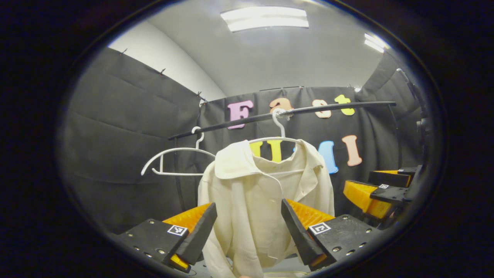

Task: Grasp the clothes on the hanger with both hands and then place them into the laundry hamper below.

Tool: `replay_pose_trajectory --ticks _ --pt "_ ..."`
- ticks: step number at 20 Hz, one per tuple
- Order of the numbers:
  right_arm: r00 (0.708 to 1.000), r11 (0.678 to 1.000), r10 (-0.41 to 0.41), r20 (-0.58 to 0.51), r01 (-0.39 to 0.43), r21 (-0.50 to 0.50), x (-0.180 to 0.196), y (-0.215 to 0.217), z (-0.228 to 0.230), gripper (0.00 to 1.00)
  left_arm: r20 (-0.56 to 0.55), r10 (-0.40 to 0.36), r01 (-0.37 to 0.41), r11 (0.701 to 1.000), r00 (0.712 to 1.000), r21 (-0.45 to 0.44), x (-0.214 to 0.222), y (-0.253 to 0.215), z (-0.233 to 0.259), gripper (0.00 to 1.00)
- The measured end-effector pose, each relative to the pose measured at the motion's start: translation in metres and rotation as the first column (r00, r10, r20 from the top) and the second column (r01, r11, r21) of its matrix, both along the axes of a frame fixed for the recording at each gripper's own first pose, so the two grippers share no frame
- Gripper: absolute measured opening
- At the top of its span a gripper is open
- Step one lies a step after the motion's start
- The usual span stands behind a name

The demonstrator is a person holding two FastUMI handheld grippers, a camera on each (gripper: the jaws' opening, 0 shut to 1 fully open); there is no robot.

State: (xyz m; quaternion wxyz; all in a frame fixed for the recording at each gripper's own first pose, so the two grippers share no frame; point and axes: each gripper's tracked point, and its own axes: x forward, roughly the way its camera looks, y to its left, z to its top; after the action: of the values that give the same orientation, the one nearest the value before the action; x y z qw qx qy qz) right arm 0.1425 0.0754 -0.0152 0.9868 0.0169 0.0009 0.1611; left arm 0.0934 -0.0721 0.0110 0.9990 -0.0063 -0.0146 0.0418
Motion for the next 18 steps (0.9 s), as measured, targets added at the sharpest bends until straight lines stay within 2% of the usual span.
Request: replay_pose_trajectory --ticks 5,9,10,15,18 --pt "0.995 0.995 0.088 -0.037 -0.086 0.041 0.034 0.024 -0.012 0.98 -0.014 0.025 -0.024 1.000 1.000 0.017 0.032 -0.014 -0.007 0.95" --pt "0.987 0.987 0.153 -0.039 -0.150 0.060 0.058 0.046 -0.013 0.98 -0.014 0.057 -0.056 0.998 0.998 0.034 0.059 -0.017 -0.009 0.95" --pt "0.986 0.985 0.163 -0.040 -0.160 0.066 0.065 0.050 -0.014 0.98 -0.017 0.064 -0.063 0.997 0.998 0.038 0.064 -0.017 -0.011 0.99" --pt "0.979 0.977 0.192 -0.074 -0.184 0.107 0.100 0.068 -0.021 0.96 -0.024 0.104 -0.103 0.993 0.994 0.050 0.083 -0.014 -0.018 0.99" --pt "0.976 0.974 0.193 -0.098 -0.179 0.137 0.114 0.076 -0.028 0.95 -0.024 0.158 -0.157 0.986 0.987 0.059 0.091 -0.005 -0.022 0.98"
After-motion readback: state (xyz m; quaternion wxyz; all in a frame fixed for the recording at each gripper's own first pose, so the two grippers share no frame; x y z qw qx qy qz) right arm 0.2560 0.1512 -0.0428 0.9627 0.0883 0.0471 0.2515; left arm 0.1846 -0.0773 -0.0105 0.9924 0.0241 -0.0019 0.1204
